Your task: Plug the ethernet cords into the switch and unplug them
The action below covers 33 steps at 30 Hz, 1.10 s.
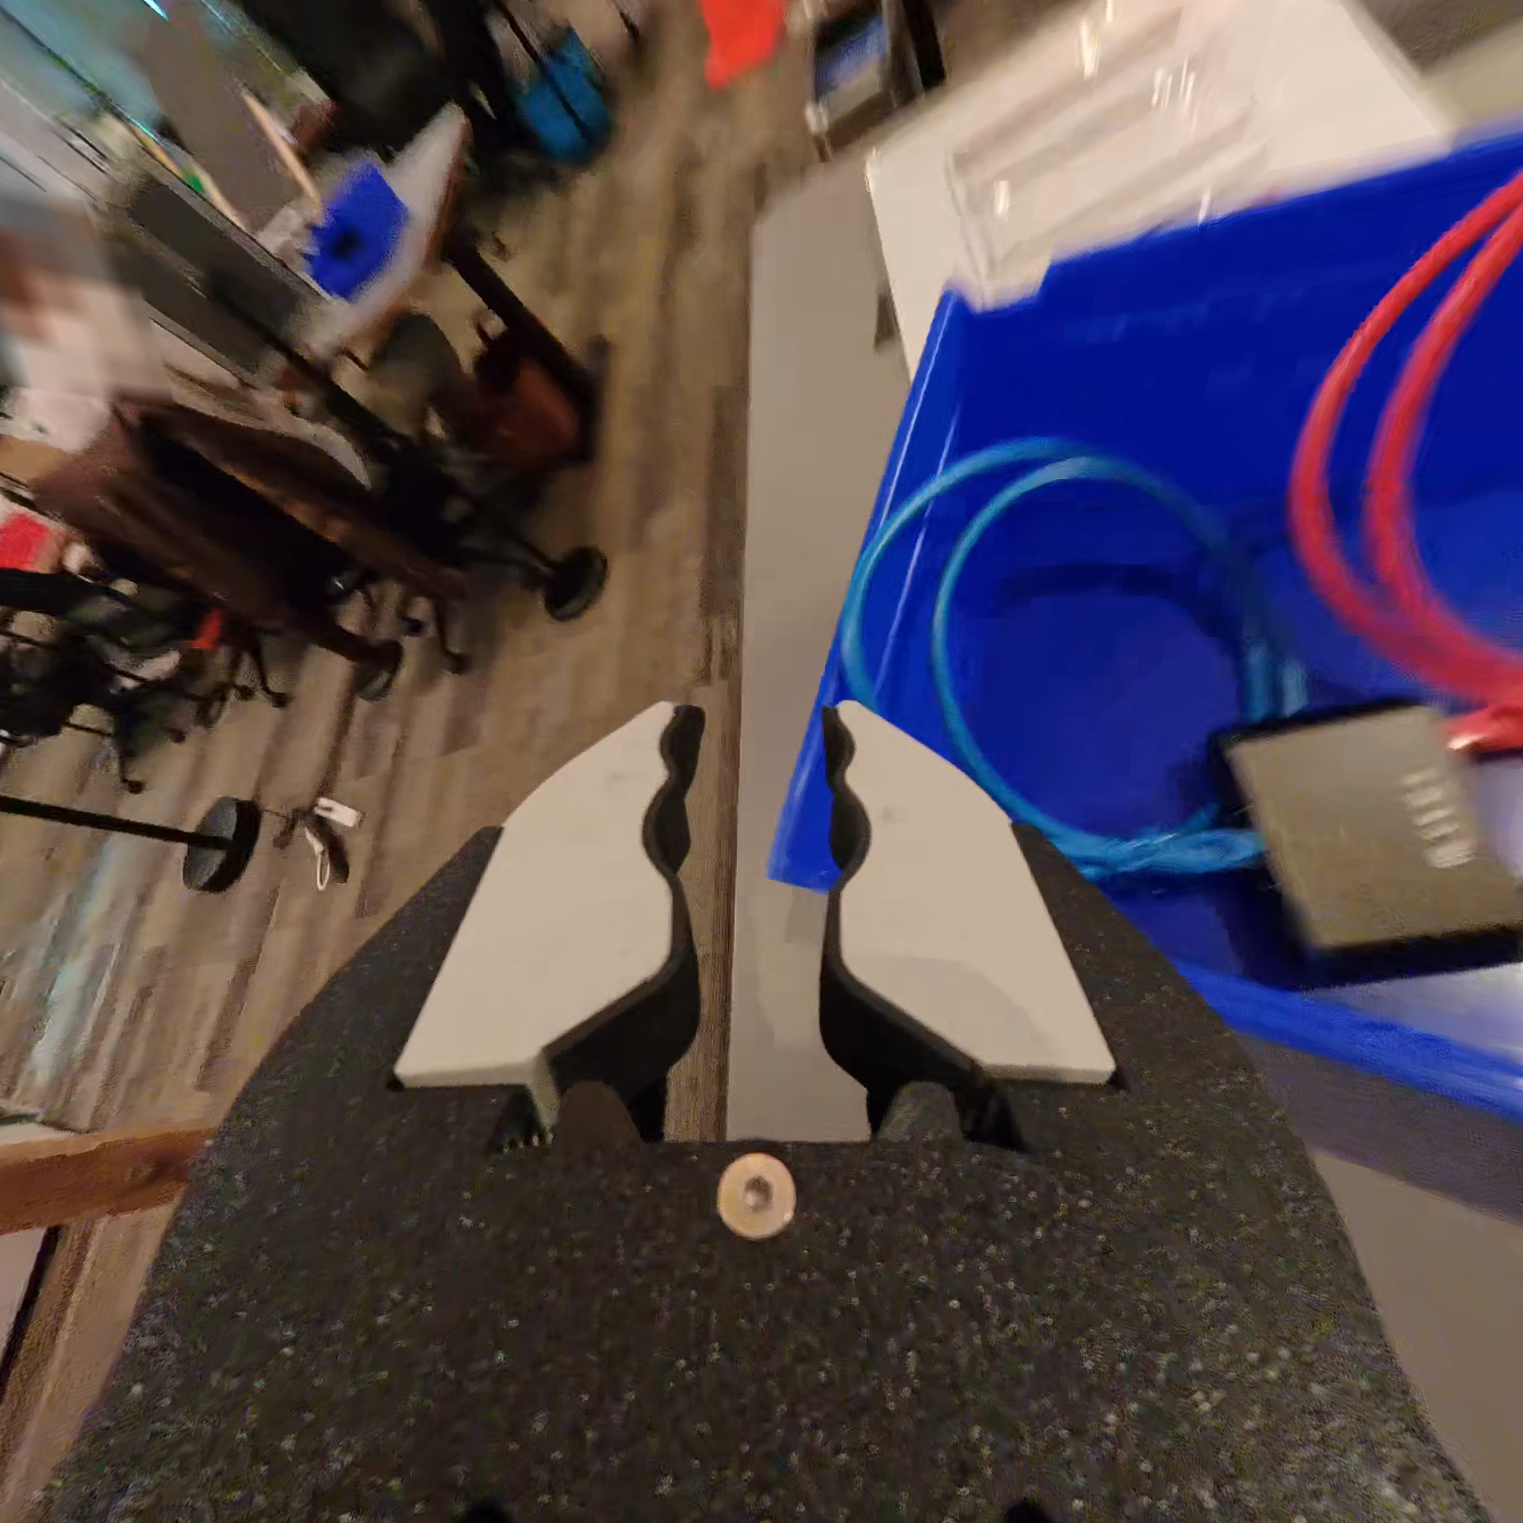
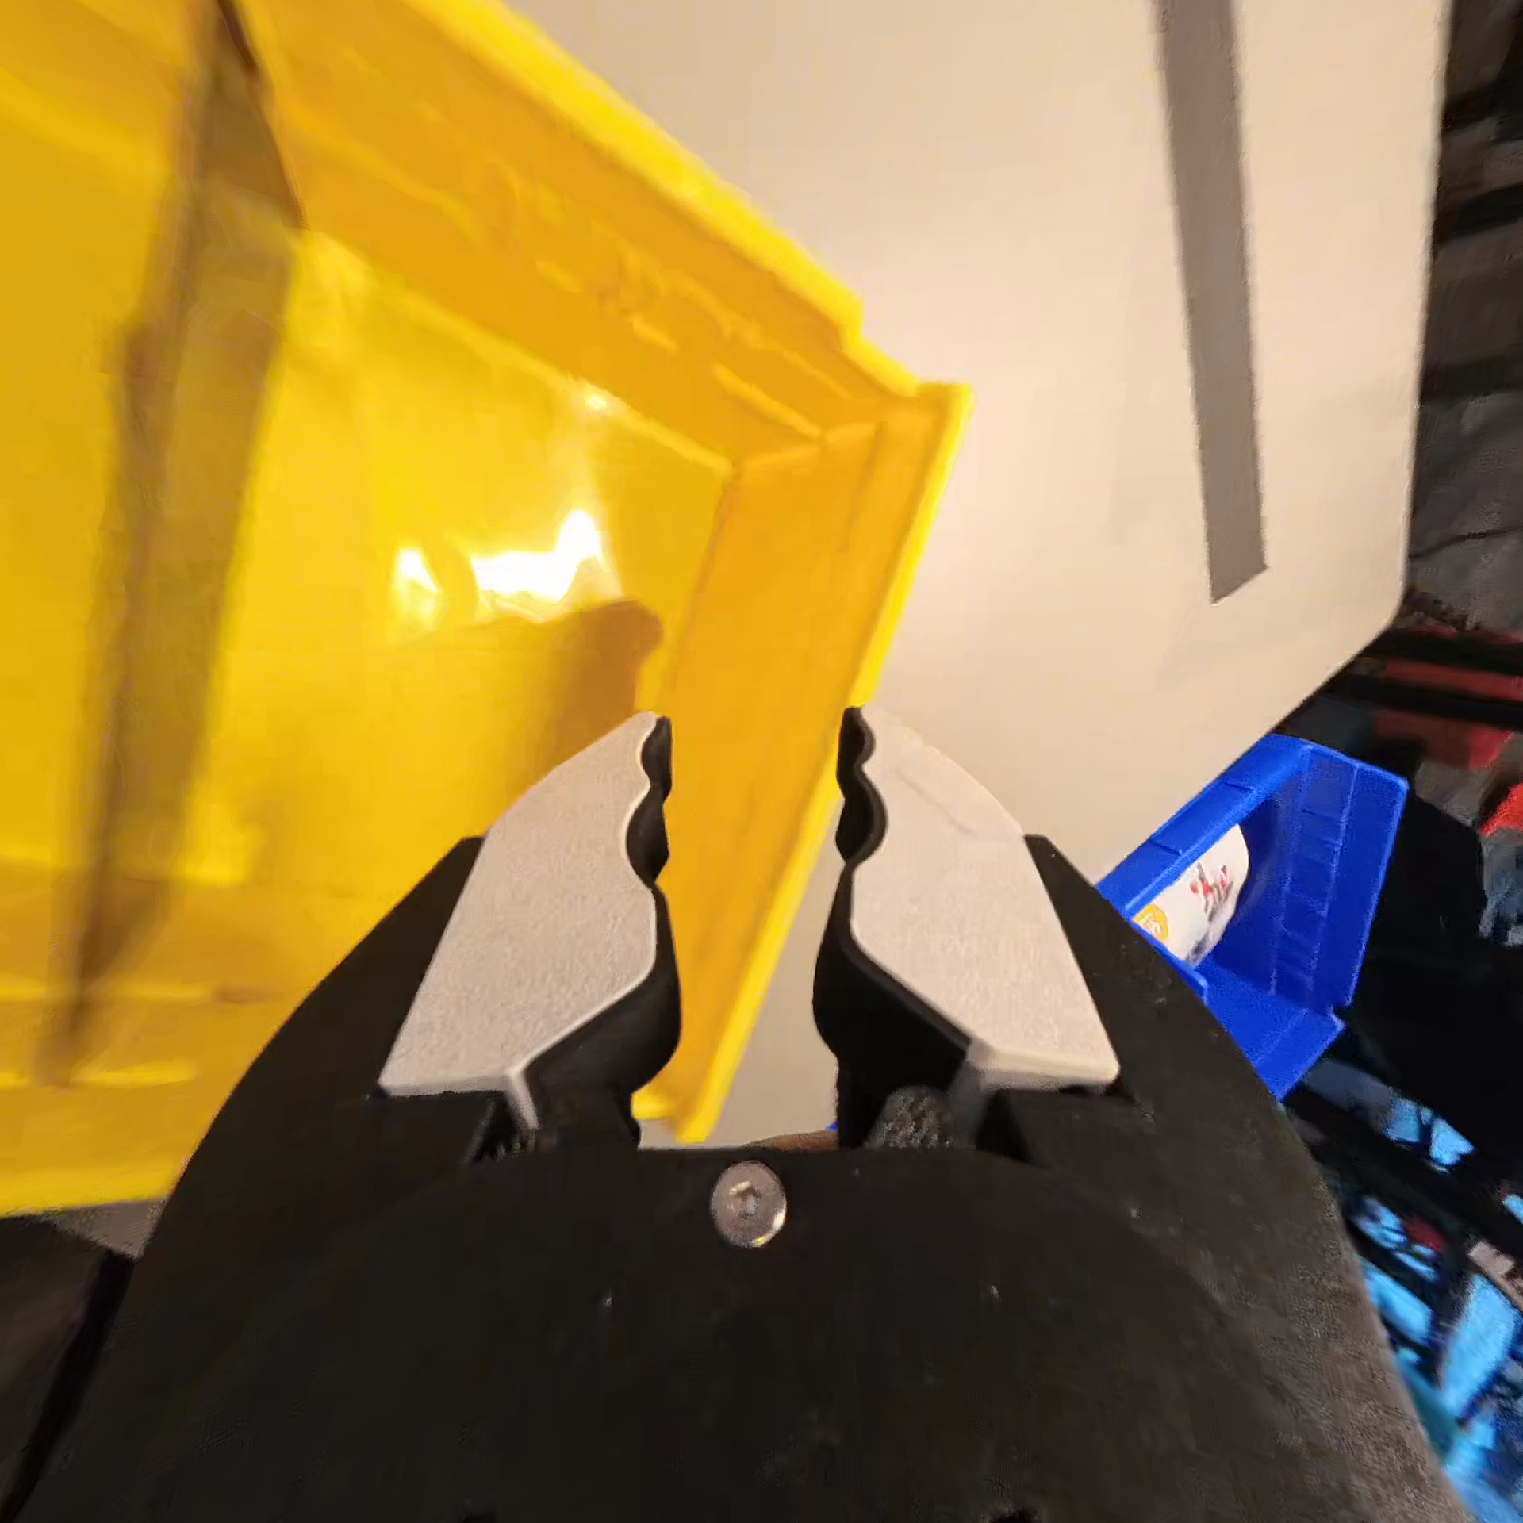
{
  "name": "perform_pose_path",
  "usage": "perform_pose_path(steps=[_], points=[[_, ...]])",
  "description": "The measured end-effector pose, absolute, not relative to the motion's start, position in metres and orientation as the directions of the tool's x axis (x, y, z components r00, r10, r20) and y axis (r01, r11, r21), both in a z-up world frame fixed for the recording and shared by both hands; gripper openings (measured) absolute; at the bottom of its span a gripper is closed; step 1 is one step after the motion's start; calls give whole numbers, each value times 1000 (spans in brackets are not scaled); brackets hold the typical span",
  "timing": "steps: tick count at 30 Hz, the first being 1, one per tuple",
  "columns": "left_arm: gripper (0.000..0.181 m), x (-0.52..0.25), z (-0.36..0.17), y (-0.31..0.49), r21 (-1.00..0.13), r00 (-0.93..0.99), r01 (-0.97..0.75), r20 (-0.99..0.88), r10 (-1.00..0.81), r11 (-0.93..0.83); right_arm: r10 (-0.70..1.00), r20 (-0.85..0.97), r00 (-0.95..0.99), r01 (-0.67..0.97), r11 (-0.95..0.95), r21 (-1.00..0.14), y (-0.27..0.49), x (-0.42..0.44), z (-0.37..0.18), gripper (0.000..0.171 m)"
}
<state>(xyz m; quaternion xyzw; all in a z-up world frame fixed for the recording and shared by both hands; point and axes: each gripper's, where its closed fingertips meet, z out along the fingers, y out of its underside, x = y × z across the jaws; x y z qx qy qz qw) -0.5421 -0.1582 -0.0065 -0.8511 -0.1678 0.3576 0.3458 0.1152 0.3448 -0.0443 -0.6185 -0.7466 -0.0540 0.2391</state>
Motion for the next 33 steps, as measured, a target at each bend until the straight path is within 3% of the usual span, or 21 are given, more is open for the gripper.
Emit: perform_pose_path(steps=[3,8,11,13,16,20,24,29,33], points=[[36,-480,35,-131,-825,744,-36,-399,536,-564,918,391,-57,910,209,-357,314,100,-30,39],[39,-292,45,-39,-884,981,-107,-170,98,-456,980,153,-127,849,187,-493,206,76,-46,50],[45,-224,24,13,-892,999,-34,-20,-36,-451,977,205,-54,848,153,-507,193,70,-58,59],[51,-211,0,45,-883,998,48,63,-18,-467,977,210,41,820,87,-565,196,68,-60,59],[59,-231,-38,77,-864,986,145,83,148,-482,978,136,160,731,-25,-682,194,69,-61,63],[69,-282,-76,75,-832,928,103,-117,354,-545,964,122,237,679,-75,-730,184,78,-77,63],[68,-316,-93,46,-704,824,-35,-423,378,-709,952,178,248,733,-64,-678,180,92,-106,62],[38,-331,-112,11,-479,769,-109,-596,232,-871,921,293,258,777,-17,-630,197,106,-116,64],[34,-342,-121,-23,-273,723,-170,-687,68,-947,927,299,229,788,4,-616,199,110,-120,66]])
